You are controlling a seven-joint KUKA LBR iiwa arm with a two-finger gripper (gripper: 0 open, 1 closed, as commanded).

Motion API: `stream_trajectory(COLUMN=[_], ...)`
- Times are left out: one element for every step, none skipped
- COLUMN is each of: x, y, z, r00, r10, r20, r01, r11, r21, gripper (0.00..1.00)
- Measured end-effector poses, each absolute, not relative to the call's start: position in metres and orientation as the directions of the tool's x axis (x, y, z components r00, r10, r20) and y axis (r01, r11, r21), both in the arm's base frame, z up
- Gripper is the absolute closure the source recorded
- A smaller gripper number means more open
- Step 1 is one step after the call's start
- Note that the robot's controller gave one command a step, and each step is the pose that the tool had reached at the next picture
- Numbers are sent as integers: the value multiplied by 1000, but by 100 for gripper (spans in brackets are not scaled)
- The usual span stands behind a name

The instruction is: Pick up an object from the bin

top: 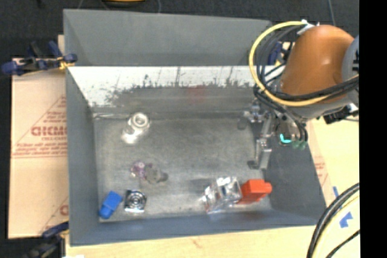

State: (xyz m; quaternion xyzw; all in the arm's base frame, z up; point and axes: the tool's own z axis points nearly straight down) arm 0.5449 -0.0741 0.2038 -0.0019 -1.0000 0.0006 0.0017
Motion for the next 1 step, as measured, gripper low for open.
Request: stream_trajectory(x=[524], y=[-92], z=[123], r00=[-979], r10=[-205], r20=[-5], r01=[-205], r11=[979], r21=[3], gripper=[0])
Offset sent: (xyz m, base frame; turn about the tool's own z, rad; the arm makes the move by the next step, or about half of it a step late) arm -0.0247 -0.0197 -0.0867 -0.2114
